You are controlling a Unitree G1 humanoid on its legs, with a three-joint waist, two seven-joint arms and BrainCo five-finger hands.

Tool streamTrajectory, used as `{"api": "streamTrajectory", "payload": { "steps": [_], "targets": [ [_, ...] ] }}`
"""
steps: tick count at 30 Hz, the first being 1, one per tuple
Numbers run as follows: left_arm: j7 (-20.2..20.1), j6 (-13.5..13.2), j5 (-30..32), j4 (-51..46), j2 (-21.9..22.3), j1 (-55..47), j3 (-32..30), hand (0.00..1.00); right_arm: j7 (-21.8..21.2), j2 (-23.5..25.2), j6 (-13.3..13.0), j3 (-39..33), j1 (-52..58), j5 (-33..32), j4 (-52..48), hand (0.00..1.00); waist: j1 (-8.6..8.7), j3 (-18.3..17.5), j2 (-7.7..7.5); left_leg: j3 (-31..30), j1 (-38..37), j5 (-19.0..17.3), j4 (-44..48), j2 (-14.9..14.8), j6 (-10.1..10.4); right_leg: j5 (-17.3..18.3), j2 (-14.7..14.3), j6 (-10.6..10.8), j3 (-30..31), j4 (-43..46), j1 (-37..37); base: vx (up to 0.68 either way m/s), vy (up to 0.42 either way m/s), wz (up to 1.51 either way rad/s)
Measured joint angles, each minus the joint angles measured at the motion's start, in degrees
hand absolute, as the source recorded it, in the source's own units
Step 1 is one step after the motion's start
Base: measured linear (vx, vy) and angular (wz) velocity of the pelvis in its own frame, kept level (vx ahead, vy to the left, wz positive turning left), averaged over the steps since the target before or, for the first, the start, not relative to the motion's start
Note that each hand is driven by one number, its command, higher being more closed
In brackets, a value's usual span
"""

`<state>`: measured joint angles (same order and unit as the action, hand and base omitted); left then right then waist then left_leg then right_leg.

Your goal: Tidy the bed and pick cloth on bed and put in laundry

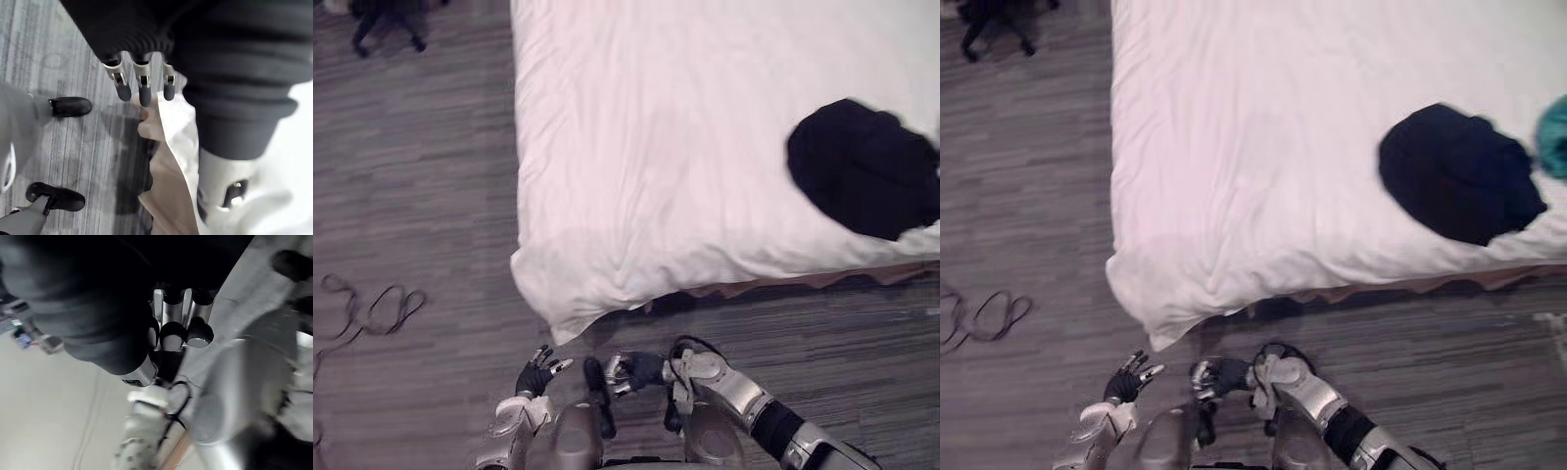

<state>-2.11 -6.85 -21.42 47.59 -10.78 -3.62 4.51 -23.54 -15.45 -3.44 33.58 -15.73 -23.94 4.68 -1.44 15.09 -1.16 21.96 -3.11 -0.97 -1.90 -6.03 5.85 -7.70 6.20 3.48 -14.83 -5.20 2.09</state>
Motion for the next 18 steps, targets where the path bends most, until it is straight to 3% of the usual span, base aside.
{"api": "streamTrajectory", "payload": {
  "steps": [4, 7, 8, 11, 12, 15, 18],
  "targets": [
    [1.1, 0.5, -0.1, 1.5, 0.0, 0.4, 0.4, 0.00, 6.5, 2.2, -0.4, -5.0, -6.3, -1.0, -0.7, 1.00, 0.01, 0.2, 0.48, 0.8, 0.9, 0.4, 0.0, 0.2, -0.3, -0.7, 0.2, -0.9, 0.8, 0.0, 1.4, -0.08, 0.001, -0.13],
    [1.9, 1.0, -0.2, 1.4, 0.8, 2.2, 1.6, 0.00, 11.4, 3.1, 0.5, -13.3, -15.6, -0.9, 4.3, 1.00, 0.03, 3.1, 2.85, -0.1, 3.7, 1.5, 0.4, 0.9, -0.5, -1.3, 1.0, -0.8, 0.5, 0.2, 3.7, -0.11, 0.001, 0.16],
    [1.9, 1.0, -0.3, 1.0, 1.2, 3.5, 1.6, 0.00, 13.1, 2.6, 1.4, -16.9, -21.3, -0.7, 8.0, 1.00, 0.07, 5.8, 4.36, -0.8, 5.8, 1.4, 2.1, 1.1, -0.5, -1.1, 1.6, -0.9, 0.1, 2.0, 5.7, -0.11, 0.007, 0.14],
    [1.9, 1.1, -1.3, 0.3, 1.5, 5.2, 1.9, 0.00, 15.8, -0.6, 2.6, -21.9, -29.1, -0.8, 15.9, 1.00, -0.14, 9.1, 7.04, -2.2, 10.8, 0.7, 6.0, 1.0, -1.4, -0.3, 2.6, -0.9, -0.4, 5.8, 10.1, -0.12, -0.007, 0.20],
    [1.9, 1.2, -1.7, 0.4, 1.5, 5.3, 2.3, 0.00, 17.8, -2.3, 3.9, -24.6, -31.1, -0.8, 23.1, 1.00, -1.04, 9.6, 7.84, -2.2, 12.6, 0.2, 7.2, 1.0, -1.4, 0.0, 2.6, -1.1, -0.3, 7.1, 12.1, -0.04, -0.008, 0.07],
    [1.8, 1.6, -2.3, 0.4, 1.8, 4.8, 2.2, 0.00, 20.8, -3.7, 5.2, -28.8, -30.0, -0.9, 33.8, 1.00, -1.68, 10.0, 8.39, -2.4, 12.6, 0.7, 7.3, 1.1, -1.8, -0.4, 2.5, -1.7, -0.2, 7.1, 12.0, 0.03, 0.014, 0.01],
    [1.2, 0.7, -2.3, 0.1, 2.8, 4.7, 2.1, 0.00, 20.9, -3.8, 3.6, -32.1, -26.6, -1.0, 34.1, 1.00, -0.80, 10.1, 8.57, -2.1, 10.9, 0.3, 7.2, 1.5, -2.1, -0.3, 2.7, -1.4, 0.7, 6.9, 10.6, 0.07, 0.038, -0.07]
  ]
}}
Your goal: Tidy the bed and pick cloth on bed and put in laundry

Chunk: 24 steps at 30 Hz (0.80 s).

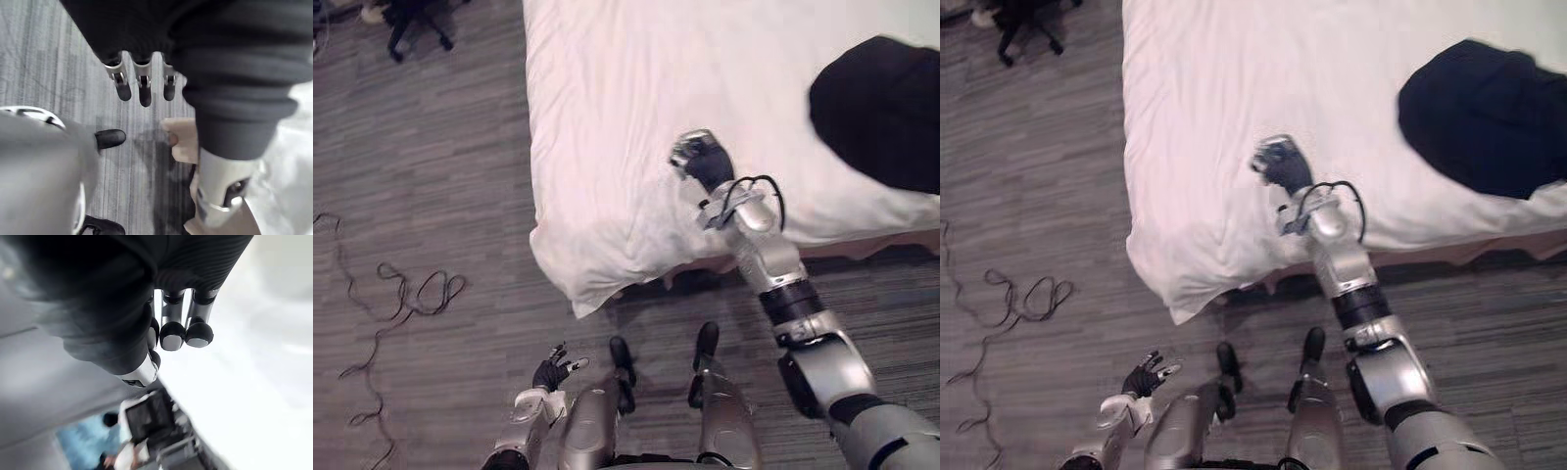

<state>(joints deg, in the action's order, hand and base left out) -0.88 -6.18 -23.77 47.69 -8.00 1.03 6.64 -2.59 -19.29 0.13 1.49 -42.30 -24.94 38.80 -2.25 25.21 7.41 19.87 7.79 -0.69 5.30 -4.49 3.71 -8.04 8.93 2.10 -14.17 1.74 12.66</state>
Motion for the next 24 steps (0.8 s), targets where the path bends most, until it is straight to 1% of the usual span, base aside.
{"api": "streamTrajectory", "payload": {
  "steps": [1, 2, 4, 5, 6, 7, 8, 9, 10, 11, 12, 13, 14, 15, 16, 17, 18, 19, 20, 21, 22, 23, 24],
  "targets": [
    [-0.5, -0.3, 0.0, -0.1, 0.1, 0.0, 0.0, 0.00, 0.0, 0.0, -0.3, -0.8, 0.8, 0.0, 0.0, 1.00, 0.17, 0.0, 0.00, 0.0, -0.4, -0.1, -0.1, 0.1, 0.0, 0.1, 0.1, 0.1, 0.0, 0.0, -0.4, 0.07, 0.064, -0.02],
    [-1.1, -1.0, 0.0, -1.2, 0.3, -0.2, -0.2, 0.00, 0.0, 0.3, -1.2, -3.5, 4.1, 0.0, -0.7, 1.00, 0.31, 0.1, -0.10, 0.1, -1.8, -0.6, -0.2, 0.2, 0.0, 0.4, 0.1, 0.6, 0.2, -0.2, -1.9, 0.05, 0.054, 0.00],
    [-1.8, -1.1, 0.0, -2.5, 0.5, -0.6, -1.2, 0.00, 0.3, 1.3, -1.4, -6.6, 8.5, 0.0, -2.7, 1.00, 0.72, 0.1, -0.39, 0.1, -3.2, -1.2, -0.2, 0.2, 0.1, 0.7, 0.1, 1.0, 0.2, -0.6, -3.5, 0.04, 0.044, -0.01],
    [-1.8, -1.2, 0.0, -3.8, 0.6, -1.4, -2.3, 0.00, 1.6, 2.6, -1.3, -9.2, 12.7, 0.0, -3.2, 0.00, 1.54, 0.1, -0.82, 0.1, -4.4, -1.9, -0.2, 0.2, 0.2, 0.7, 0.0, 1.1, 0.2, -1.5, -5.0, 0.06, 0.040, -0.05],
    [-1.8, -1.2, 0.1, -4.6, 0.8, -2.3, -3.7, 0.00, 4.0, 4.1, -0.7, -12.9, 18.4, -0.2, -2.0, 0.00, 2.29, -0.2, -1.44, 0.4, -5.2, -2.5, -0.2, 0.1, 0.3, 0.8, -0.1, 1.7, 0.4, -2.6, -6.2, 0.07, 0.033, -0.10],
    [-1.7, -1.0, 0.2, -4.8, 1.0, -2.6, -4.1, 0.00, 5.4, 4.6, 0.0, -15.0, 21.7, -0.3, -0.4, 0.00, 2.49, -0.3, -1.70, 0.8, -5.4, -2.7, -0.3, 0.1, 0.3, 0.7, -0.1, 2.0, 0.6, -3.3, -6.6, 0.08, 0.023, -0.22],
    [-1.7, -0.6, 1.3, -4.7, 1.2, -3.0, -4.8, 0.00, 7.5, 5.2, 1.0, -18.0, 26.5, -0.3, 3.1, 0.00, 2.69, -0.5, -2.14, 1.5, -5.8, -2.9, -0.9, 0.2, 0.5, 0.4, -0.2, 2.3, 1.2, -4.3, -6.7, 0.07, 0.011, -0.28],
    [-1.7, -0.5, 2.5, -4.4, 1.4, -3.1, -5.1, 0.00, 9.7, 5.8, 2.5, -21.1, 31.7, -0.1, 6.9, 0.00, 3.29, -0.7, -2.42, 2.0, -6.0, -2.9, -1.4, 0.3, 0.4, 0.1, -0.4, 2.3, 1.8, -5.1, -6.8, 0.10, 0.013, -0.27],
    [-1.7, -0.4, 3.2, -4.2, 1.5, -3.0, -5.1, 0.00, 10.4, 6.0, 3.0, -22.0, 34.1, 0.1, 8.5, 0.00, 3.48, -0.7, -2.50, 2.4, -6.2, -2.9, -1.6, 0.3, 0.5, -0.2, -0.4, 2.3, 2.0, -5.4, -6.8, 0.12, 0.009, -0.31],
    [-1.7, -0.3, 5.7, -3.5, 1.9, -3.0, -5.2, 0.00, 11.4, 6.3, 4.3, -24.1, 39.2, 0.3, 12.1, 0.00, 3.95, -0.8, -2.72, 3.3, -7.3, -2.9, -2.5, 0.3, 0.6, -0.7, -0.8, 2.2, 2.6, -5.8, -7.3, 0.16, 0.006, -0.30],
    [-1.8, -0.1, 8.7, -2.1, 2.2, -3.0, -5.1, 0.00, 12.1, 7.3, 5.6, -26.9, 43.8, 0.3, 15.0, 0.00, 5.49, -1.0, -3.09, 3.9, -9.4, -2.9, -3.6, 0.2, 0.7, -0.6, -1.1, 2.2, 2.6, -6.3, -8.9, 0.13, 0.001, -0.36],
    [-2.0, 0.0, 10.4, -1.4, 2.2, -3.0, -4.9, 0.00, 12.0, 7.9, 5.7, -28.2, 46.1, 0.3, 16.0, 0.00, 6.11, -1.3, -3.47, 4.4, -10.9, -3.0, -4.3, 0.0, 0.8, -0.4, -1.4, 2.4, 2.9, -6.4, -9.7, 0.12, 0.003, -0.44],
    [-2.2, 0.2, 12.0, -0.1, 2.1, -3.0, -4.9, 0.00, 11.8, 9.1, 5.9, -29.2, 49.9, 0.2, 16.7, 0.00, 6.81, -2.4, -4.40, 5.5, -12.9, -3.2, -5.4, -0.3, 1.3, -0.1, -2.1, 2.5, 3.9, -6.4, -10.8, 0.07, 0.002, -0.60],
    [-2.2, 0.4, 12.9, 1.3, 2.1, -2.9, -5.0, 0.00, 11.1, 10.7, 5.7, -30.6, 52.8, 0.3, 17.0, 0.00, 7.17, -4.5, -5.71, 7.1, -14.0, -3.3, -6.4, -0.5, 1.6, 0.2, -2.7, 2.3, 5.3, -6.6, -10.9, 0.06, -0.004, -0.63],
    [-2.2, 0.5, 13.2, 1.8, 2.1, -2.9, -5.0, 0.00, 10.5, 11.7, 5.6, -30.7, 54.0, 0.3, 17.0, 0.00, 7.35, -5.5, -6.39, 7.8, -14.3, -3.5, -6.6, -0.7, 1.9, 0.3, -2.9, 2.2, 5.7, -6.7, -10.9, 0.04, -0.014, -0.55],
    [-2.0, 0.8, 14.7, 2.9, 2.1, -2.9, -5.0, 0.00, 9.3, 13.3, 5.1, -30.7, 55.9, 0.4, 17.1, 0.00, 7.63, -6.8, -7.62, 8.9, -15.0, -3.6, -6.9, -0.9, 2.2, 0.4, -3.2, 2.0, 6.6, -6.8, -10.8, 0.03, -0.016, -0.36],
    [-1.9, 1.1, 15.5, 3.3, 2.1, -2.9, -5.0, 0.00, 8.7, 14.3, 4.9, -30.7, 56.3, 0.7, 17.1, 0.00, 7.75, -7.5, -8.02, 9.7, -15.3, -3.6, -7.1, -1.0, 2.4, 0.5, -3.4, 1.9, 6.9, -6.8, -10.8, 0.03, -0.021, -0.44],
    [-1.6, 2.2, 18.3, 5.0, 2.2, -2.9, -5.0, 0.00, 7.4, 16.6, 4.1, -30.5, 56.8, 2.0, 17.1, 0.00, 8.21, -8.9, -8.95, 11.6, -16.4, -3.9, -7.3, -1.4, 2.8, 0.6, -3.9, 1.8, 8.0, -6.8, -10.8, 0.01, -0.019, -0.58],
    [-1.5, 3.0, 21.1, 6.0, 2.2, -3.3, -5.1, 0.00, 6.6, 18.4, 3.3, -30.0, 56.6, 2.6, 16.8, 0.00, 8.24, -9.4, -9.05, 14.2, -17.8, -4.2, -7.3, -2.0, 3.2, 1.5, -4.3, 0.9, 7.9, -7.2, -10.6, 0.00, -0.023, -0.74],
    [-1.5, 3.3, 22.6, 6.1, 2.5, -3.6, -5.2, 0.00, 6.2, 19.2, 3.0, -29.7, 56.3, 2.6, 16.6, 0.00, 8.26, -9.6, -8.76, 15.9, -18.4, -4.3, -7.3, -2.3, 3.4, 2.0, -4.3, 0.1, 5.4, -7.1, -10.7, -0.03, -0.015, -1.16],
    [-1.1, 3.8, 24.1, 5.7, 2.9, -4.5, -5.9, 0.00, 5.6, 20.0, 2.4, -28.5, 55.6, 3.1, 15.9, 0.00, 7.69, -10.7, -7.92, 20.1, -19.2, -4.7, -7.2, -3.7, 4.0, 3.0, -4.1, -2.5, -1.7, -6.0, -10.7, -0.01, 0.026, -2.02],
    [0.4, 4.7, 24.6, 5.8, 2.8, -5.8, -6.4, 0.00, 5.1, 19.0, 1.3, -26.3, 54.0, 5.3, 15.1, 0.00, 6.41, -12.1, -6.80, 27.1, -21.5, -5.3, -6.8, -4.7, 5.0, 3.0, -3.8, -4.0, -8.4, -5.9, -10.7, 0.03, 0.058, -2.22],
    [1.0, 4.9, 24.8, 5.9, 2.6, -6.3, -6.9, 0.00, 5.1, 18.8, 0.9, -25.3, 53.5, 6.0, 14.4, 0.00, 6.05, -12.5, -7.02, 29.3, -22.3, -5.4, -6.6, -4.6, 5.3, 1.5, -3.6, -3.4, -9.3, -6.1, -10.8, 0.09, 0.066, -2.16]
  ]
}}
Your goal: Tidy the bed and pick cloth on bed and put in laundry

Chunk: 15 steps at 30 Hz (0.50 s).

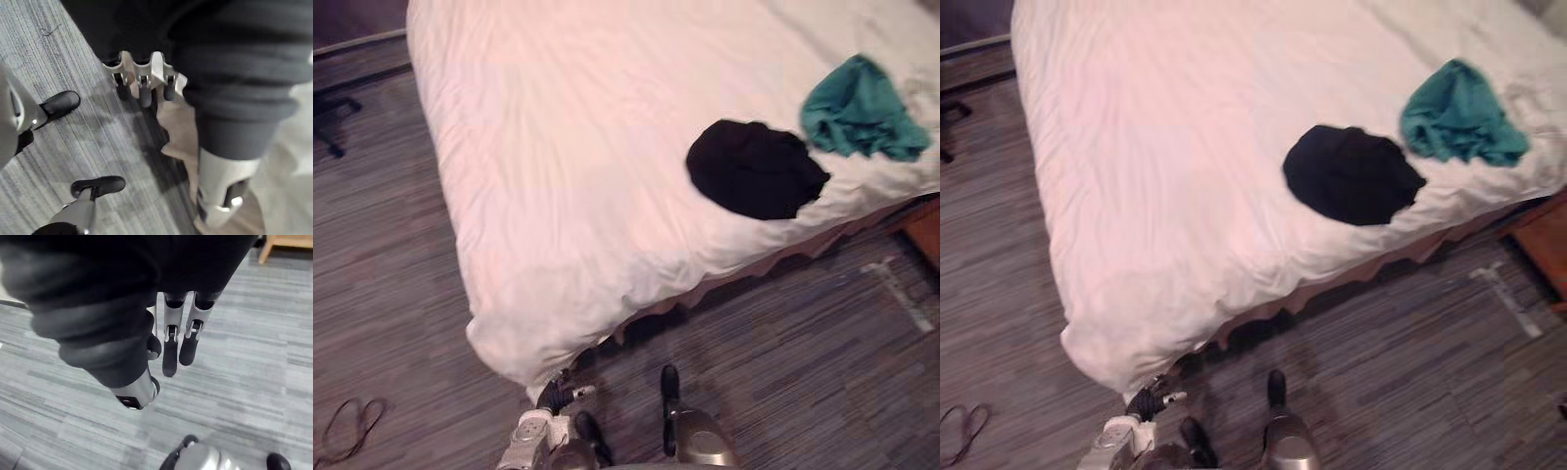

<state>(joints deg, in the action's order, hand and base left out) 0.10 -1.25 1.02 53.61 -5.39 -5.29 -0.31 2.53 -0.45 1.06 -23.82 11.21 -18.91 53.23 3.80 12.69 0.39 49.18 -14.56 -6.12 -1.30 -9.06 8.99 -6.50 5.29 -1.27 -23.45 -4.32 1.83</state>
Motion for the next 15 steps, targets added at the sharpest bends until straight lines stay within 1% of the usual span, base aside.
{"api": "streamTrajectory", "payload": {
  "steps": [1, 2, 3, 4, 5, 6, 7, 8, 9, 10, 11, 12, 13, 14, 15],
  "targets": [
    [0.9, 0.6, 0.1, 0.5, -0.4, 0.2, -0.3, 0.00, -0.2, 0.0, -0.7, 1.5, -0.7, 1.0, -0.6, 0.00, -0.23, -0.2, -0.31, 2.5, -1.3, 0.0, 0.5, 0.2, 0.0, -2.0, 0.0, 1.8, 0.2, -0.4, 0.0, 0.11, -0.021, -1.40],
    [1.8, 1.4, 0.2, 1.5, -0.4, 0.9, -0.5, 0.00, -0.2, -0.3, -1.4, 2.2, -1.7, 0.9, -1.0, 0.00, 0.53, -0.5, 0.12, 4.0, -2.3, 0.4, 1.5, -0.5, 0.7, -2.1, -1.4, 1.5, 2.7, -0.8, 0.0, 0.15, -0.132, -1.51],
    [2.2, 2.3, 0.6, 2.1, 0.0, 1.7, -1.6, 0.00, 0.0, -0.2, -1.9, 2.7, -2.5, 0.8, -0.9, 0.00, 1.05, -0.6, 0.02, 3.6, -2.7, 0.4, 7.5, -2.8, 0.8, -1.0, -2.7, 0.2, 5.1, 0.2, 0.2, 0.13, -0.190, -1.27],
    [2.2, 2.7, 0.7, 2.2, 0.5, 1.5, -2.8, 0.00, 0.1, -0.2, -2.2, 3.5, -2.7, 0.9, -1.0, 0.00, 0.84, -0.6, -0.07, 2.7, -2.4, 0.3, 12.4, -4.4, 0.7, -0.2, -3.0, -0.4, 6.9, 1.3, 0.3, 0.19, -0.241, -1.54],
    [2.2, 3.3, -0.1, 2.0, 1.9, 0.9, -6.2, 0.00, 0.2, -0.3, -3.0, 4.9, -2.5, 1.5, -1.7, 0.00, -0.02, -0.6, 0.13, -2.5, 0.0, 0.6, 26.1, -9.3, -2.9, 1.8, -4.5, -2.1, 10.0, 4.5, 0.6, 0.21, -0.240, -1.62],
    [2.2, 3.2, -1.5, 1.5, 3.0, 0.7, -8.1, 0.00, 0.7, -1.0, -3.5, 6.3, -2.2, 2.9, -2.7, 0.00, -1.24, -0.4, 0.93, -12.3, 5.0, 4.1, 37.7, -11.9, -10.5, 3.5, -5.8, -3.2, 12.9, 6.8, 0.7, 0.26, -0.202, -2.21],
    [2.2, 2.8, -2.9, 0.2, 4.0, 0.3, -8.8, 0.00, 0.9, -2.6, -3.7, 8.4, -2.7, 4.0, -3.5, 0.00, -1.82, -0.5, 1.61, -27.0, 13.0, 5.9, 50.1, -11.0, -10.1, 5.7, -7.8, -4.4, 17.9, 8.8, 1.5, 0.24, -0.093, -2.66],
    [2.0, 2.2, -5.8, -0.3, 4.4, 0.4, -9.0, 0.00, 0.9, -3.5, -3.9, 10.6, -5.2, 5.6, -2.3, 0.00, -2.79, 0.2, 3.48, -37.1, 20.1, -0.6, 60.1, -8.4, -5.0, 6.8, -10.8, -5.8, 23.6, 10.4, 1.9, 0.21, -0.013, -2.95],
    [2.0, 1.5, -7.4, -0.6, 4.2, 0.7, -9.0, 0.00, 0.8, -3.7, -3.8, 13.1, -7.0, 6.6, -0.3, 0.00, -3.59, 0.3, 3.53, -41.2, 24.1, -4.2, 61.8, -7.0, -5.1, 6.4, -12.8, -6.0, 27.7, 10.0, 0.8, 0.18, -0.004, -2.38],
    [1.9, 1.4, -7.7, -0.8, 4.1, 1.0, -8.8, 0.00, 0.7, -3.8, -3.7, 13.7, -7.4, 7.2, 0.3, 0.00, -3.74, 0.5, 3.18, -42.2, 25.3, -5.6, 60.6, -6.4, -5.3, 5.8, -13.4, -5.4, 29.4, 9.6, -0.4, 0.22, -0.021, -1.78],
    [1.8, 1.4, -7.9, -0.9, 3.9, 1.5, -8.7, 0.00, 0.8, -3.7, -3.4, 15.1, -7.6, 7.8, 0.7, 0.00, -3.91, 0.9, 2.28, -43.5, 26.7, -7.6, 56.1, -4.9, -5.0, 6.2, -14.1, -4.5, 32.4, 8.7, -2.3, 0.24, 0.014, -1.42],
    [1.7, 1.2, -7.8, -1.2, 3.5, 1.5, -8.9, 0.00, 0.8, -3.3, -3.3, 16.0, -7.9, 7.8, 0.7, 0.00, -4.12, 1.0, 1.28, -45.1, 27.3, -8.6, 48.8, -2.8, -4.3, 7.0, -14.2, -3.7, 35.8, 8.2, -3.6, 0.24, 0.039, -1.36],
    [1.7, 1.2, -7.7, -1.2, 3.3, 1.6, -8.9, 0.00, 0.8, -3.2, -3.3, 16.3, -8.0, 7.7, 0.7, 0.00, -4.19, 0.9, 0.90, -46.2, 27.4, -8.7, 44.5, -1.6, -4.2, 7.5, -14.2, -3.4, 37.4, 8.0, -3.9, 0.25, 0.106, -1.45],
    [1.8, 1.2, -7.4, -1.2, 3.3, 1.7, -8.8, 0.00, 0.6, -3.4, -3.3, 17.4, -8.5, 7.7, 1.3, 0.00, -4.23, 0.8, 0.54, -48.5, 27.4, -8.1, 33.9, 0.6, -3.7, 8.2, -14.2, -3.4, 40.3, 8.0, -4.0, 0.29, 0.147, -1.31],
    [1.9, 1.2, -6.6, -1.0, 3.3, 2.0, -8.7, 0.00, 0.1, -3.7, -3.2, 18.0, -8.9, 7.6, 2.3, 0.00, -4.20, 0.8, 0.56, -49.2, 27.1, -6.4, 25.5, 1.6, -3.2, 8.1, -14.2, -3.0, 41.9, 8.1, -4.1, 0.38, 0.210, -1.36]
  ]
}}
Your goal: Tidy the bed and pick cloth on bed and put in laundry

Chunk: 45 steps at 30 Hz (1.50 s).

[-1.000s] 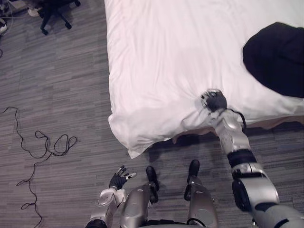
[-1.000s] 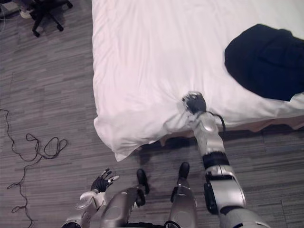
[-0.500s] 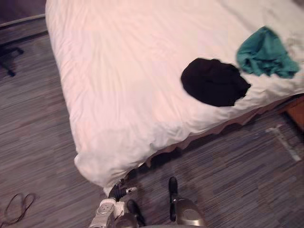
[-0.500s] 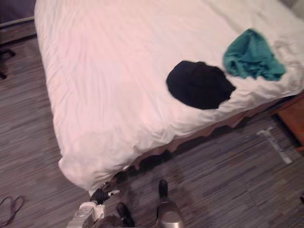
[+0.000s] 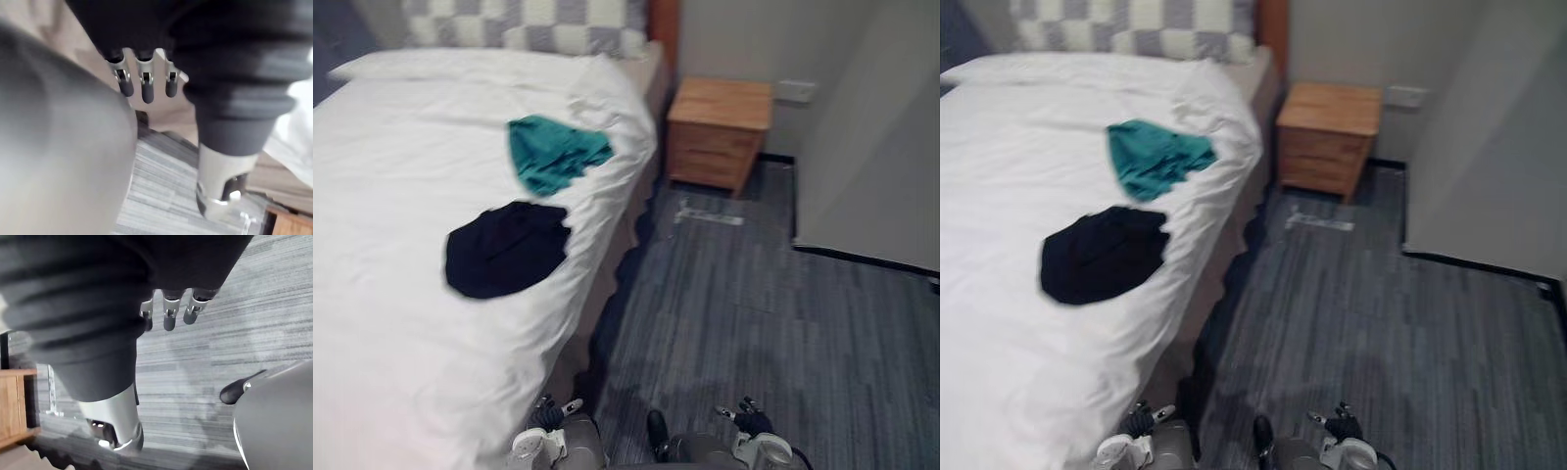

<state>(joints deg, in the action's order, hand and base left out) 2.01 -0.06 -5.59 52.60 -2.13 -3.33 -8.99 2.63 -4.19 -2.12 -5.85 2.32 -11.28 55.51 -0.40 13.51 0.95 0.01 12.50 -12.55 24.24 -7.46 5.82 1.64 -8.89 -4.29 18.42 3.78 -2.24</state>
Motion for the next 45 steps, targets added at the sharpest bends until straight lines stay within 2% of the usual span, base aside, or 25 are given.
{"api": "streamTrajectory", "payload": {
  "steps": [4, 5, 6, 8, 11, 14, 15, 17, 20, 21, 23, 24, 25, 26, 28, 30, 31, 33, 34, 36, 38, 39, 41, 42, 45],
  "targets": [
    [0.2, 0.8, 1.7, 2.4, -0.9, 2.6, 2.9, 0.00, -1.8, -0.3, -0.3, 0.5, 0.9, -0.2, -0.1, 0.00, 0.24, -0.2, 0.23, 1.9, -3.0, 7.8, -12.1, 2.1, -2.4, 3.6, 0.0, 2.2, 3.3, 3.1, -1.6, 0.37, 0.249, -0.57],
    [0.1, 0.9, 1.6, 2.7, -1.2, 3.3, 4.8, 0.00, -2.7, -0.3, -0.8, 1.1, 1.8, -0.1, -1.4, 0.00, 0.43, -0.2, -0.13, 3.0, -4.3, 9.2, -12.0, 2.7, -3.1, 7.5, 0.0, 2.8, 2.8, 7.2, -1.3, 0.30, 0.244, -0.02],
    [0.0, 0.9, 1.5, 2.7, -1.4, 3.9, 5.8, 0.00, -3.1, 0.0, -1.0, 1.5, 2.2, 0.0, -2.1, 0.00, 0.52, -0.1, -0.99, 3.8, -4.8, 9.2, -11.7, 3.3, -3.4, 9.7, 0.5, 3.7, 2.2, 10.2, -0.8, 0.33, 0.257, -0.04],
    [0.2, 0.5, 0.8, 3.4, -1.6, 5.0, 8.8, 0.00, -6.0, 0.8, -1.2, 2.1, 2.5, 0.0, -3.2, 0.00, 0.83, -0.5, -4.44, 5.5, -9.2, 6.2, -13.5, 7.3, -4.9, 11.6, 4.0, 9.8, -9.6, 36.9, 10.2, 0.35, 0.253, -0.13],
    [0.4, 0.4, -1.2, 5.5, -2.2, 5.3, 11.2, 0.00, -6.4, 0.6, -1.4, 2.1, 1.7, -0.7, -2.3, 0.00, 2.15, 0.1, -4.95, 5.5, -16.2, 2.7, -13.5, 8.7, -7.4, 12.5, 8.8, 8.4, -18.3, 50.2, 15.2, 0.33, 0.197, 0.01],
    [0.5, 0.4, -1.6, 6.5, -2.4, 5.2, 10.9, 0.00, -5.8, -0.1, -1.4, 2.0, -0.1, -3.3, -0.2, 0.00, 2.44, 0.4, -3.06, 4.8, -20.2, -0.2, -14.2, 6.0, -7.3, 13.8, 9.8, 6.7, -24.8, 32.1, 15.2, 0.33, 0.060, 0.12],
    [0.4, 0.5, -1.6, 6.7, -2.7, 5.1, 10.1, 0.00, -5.4, -0.5, -1.4, 1.6, -1.2, -4.9, 0.7, 0.00, 2.50, 1.2, -1.79, 4.4, -22.0, -0.9, -15.7, 4.1, -6.5, 8.5, 9.0, 6.5, -26.7, 16.1, 15.9, 0.56, 0.022, 0.02],
    [0.4, 0.5, -1.7, 6.8, -3.6, 4.4, 9.7, 0.00, -4.6, -0.5, -1.4, 1.3, -1.5, -5.0, 0.7, 0.00, 2.48, 1.4, -2.05, 4.4, -23.7, -1.2, -17.7, 4.1, -5.2, 2.1, 9.9, 8.6, -27.0, 5.2, 18.8, 0.53, -0.035, 0.03],
    [1.4, 0.8, -1.4, 8.4, -3.6, 3.5, 4.8, 0.00, -4.1, -0.1, -1.1, -3.0, -2.3, -5.1, 0.6, 0.00, 3.24, 2.7, -2.87, 3.9, -30.4, -6.6, -18.7, 4.3, -3.9, -1.4, 14.3, 10.9, -27.5, 3.4, 23.1, 0.66, -0.183, 0.25],
    [1.9, 0.7, -0.6, 8.5, -2.8, 1.7, 2.7, 0.00, -3.9, -0.5, -1.0, -4.6, -2.3, -5.0, 0.6, 0.00, 3.29, 2.0, -1.09, 3.3, -34.0, -8.7, -19.1, 2.2, -4.7, -4.2, 13.8, 9.0, -29.3, 7.7, 23.0, 0.73, -0.247, 0.39],
    [1.8, -0.1, 0.2, 8.6, -1.9, 1.3, -0.4, 0.00, -3.4, -0.6, -0.5, -5.5, -2.6, -4.5, 1.7, 0.00, 3.04, 1.4, -0.71, 1.9, -30.9, -8.8, -6.8, 0.7, -5.3, -8.6, 13.3, 3.6, -30.8, 13.7, 22.8, 0.72, -0.317, 0.43],
    [1.3, -0.8, 0.6, 8.0, -0.1, 1.5, -1.8, 0.00, -3.7, -2.5, 0.1, -5.6, -2.8, -4.3, 1.8, 0.00, 2.17, 1.3, 2.34, 0.9, -23.9, -3.6, 10.1, -2.9, -2.9, -6.3, 10.8, 1.8, -32.5, 13.7, 20.1, 0.68, -0.377, 0.26],
    [1.2, -1.2, 0.7, 7.6, 0.4, 1.4, -1.9, 0.00, -3.8, -3.1, 0.3, -5.3, -2.8, -4.3, 1.8, 0.00, 1.79, 1.4, 3.38, 1.0, -20.7, 1.5, 16.6, -4.3, -1.9, -4.9, 9.5, 1.1, -32.4, 12.8, 18.6, 0.68, -0.379, -0.06],
    [0.8, -2.3, 0.7, 7.1, 1.0, 1.4, -2.0, 0.00, -4.1, -3.4, 0.5, -4.2, -2.8, -3.4, 2.1, 0.00, 0.83, 1.8, 4.49, 1.6, -14.8, 11.7, 28.2, -6.9, -1.3, -3.4, 7.2, 0.0, -31.9, 10.3, 14.5, 0.56, -0.266, -0.20],
    [-0.1, -3.3, 0.7, 5.4, 0.5, 1.6, -1.7, 0.00, -4.5, -3.1, 0.6, -3.5, -4.2, -1.4, 4.4, 0.00, 0.56, 2.9, 4.21, 3.5, -7.5, 5.5, 38.5, -8.5, -1.6, -0.6, 5.7, -0.8, -31.2, 7.7, 7.1, 0.74, -0.326, -0.20],
    [-0.5, -4.2, 0.6, 3.6, -0.1, 1.6, -1.1, 0.00, -4.7, -2.6, 0.6, -2.8, -4.2, 0.1, 5.2, 0.00, -0.04, 3.7, 2.71, 7.0, -3.1, 1.7, 34.7, -6.8, -0.9, 1.4, 6.1, 0.4, -31.6, 5.5, 0.9, 0.72, -0.313, -0.13],
    [-1.4, -5.3, 0.5, 2.3, -0.3, 1.5, -1.0, 0.00, -4.8, -2.5, 0.6, -2.6, -4.1, 0.1, 5.0, 0.00, -1.14, 3.8, 2.01, 12.3, 0.1, 0.7, 22.5, -4.4, -1.1, 3.6, 6.3, 0.4, -31.1, 2.7, -3.4, 0.43, -0.160, -0.17],
    [-2.1, -5.9, 0.4, 1.5, 0.1, 1.4, -1.0, 0.00, -4.7, -2.8, 0.8, -2.4, -3.7, 0.1, 3.7, 0.00, -2.14, 3.7, 1.92, 22.1, 0.9, 3.9, 5.8, -3.0, -2.3, 4.8, 6.0, -0.1, -31.1, 0.1, -6.0, 0.48, -0.136, -0.10],
    [-2.3, -5.9, 0.3, 0.7, 0.2, 1.0, -0.7, 0.00, -4.4, -2.8, 0.8, -2.2, -3.5, 0.1, 2.7, 0.00, -2.46, 3.6, 2.01, 32.9, 1.1, 7.5, -2.5, -2.9, -5.8, 5.7, 5.5, -0.2, -32.2, -1.4, -7.7, 0.75, -0.099, 0.40],
    [-2.3, -5.6, -0.5, 0.3, -0.2, 0.9, 0.5, 0.00, -4.0, -2.6, 0.8, -1.4, -3.6, 0.1, -0.5, 0.00, -2.46, 3.6, 1.17, 45.1, 0.8, 7.4, -8.6, 1.5, -12.4, 8.1, 3.6, 2.5, -36.3, -3.9, -13.6, 0.84, -0.057, 0.78],
    [-1.9, -5.0, -2.0, 0.5, -0.1, 0.3, 1.5, 0.00, -3.9, -3.1, 0.3, 0.6, -3.9, 1.2, -3.8, 0.00, -2.78, 2.1, 2.37, 45.2, -0.9, 7.9, -9.3, 3.1, -20.3, 13.7, 2.2, 5.9, -38.7, 5.2, -12.3, 0.68, -0.013, 0.60],
    [-1.8, -4.4, -2.9, 1.5, -1.0, 1.0, 1.8, 0.00, -3.4, -2.4, -0.1, 1.9, -5.5, 2.5, -5.4, 0.00, -2.35, 2.2, 0.21, 43.6, -2.3, 4.8, -9.8, 4.6, -21.0, 16.6, 4.3, 7.0, -41.2, 17.9, -8.4, 0.65, -0.010, 0.80],
    [-0.5, -4.1, -4.1, 2.5, -2.3, 1.2, 4.3, 0.00, -2.1, -2.2, -0.9, 4.7, -5.7, 3.1, -12.5, 0.00, -1.36, 2.2, -1.03, 36.6, -4.6, 4.1, -11.0, 6.7, -19.3, 16.3, 10.8, 6.5, -42.9, 40.0, 0.6, 0.57, -0.010, 1.37],
    [0.5, -4.0, -5.5, 3.2, -2.7, 1.0, 5.6, 0.00, -1.0, -2.4, -1.8, 6.0, -5.2, 4.5, -16.5, 0.00, -0.69, 2.1, -0.97, 32.8, -7.1, 3.7, -11.3, 7.4, -18.5, 18.3, 12.7, 6.4, -42.6, 42.5, 2.1, 0.55, -0.038, 1.59],
    [1.7, -4.1, -8.3, 3.4, -3.5, -1.0, 6.1, 0.00, 1.9, -2.7, -3.1, 9.8, -2.9, 5.0, -33.9, 0.00, 0.68, 1.9, -0.20, 18.5, -13.6, 4.3, -15.3, 8.2, -16.0, 19.3, 13.2, 6.8, -34.0, 31.9, 6.2, 0.51, -0.191, 2.22]
  ]
}}
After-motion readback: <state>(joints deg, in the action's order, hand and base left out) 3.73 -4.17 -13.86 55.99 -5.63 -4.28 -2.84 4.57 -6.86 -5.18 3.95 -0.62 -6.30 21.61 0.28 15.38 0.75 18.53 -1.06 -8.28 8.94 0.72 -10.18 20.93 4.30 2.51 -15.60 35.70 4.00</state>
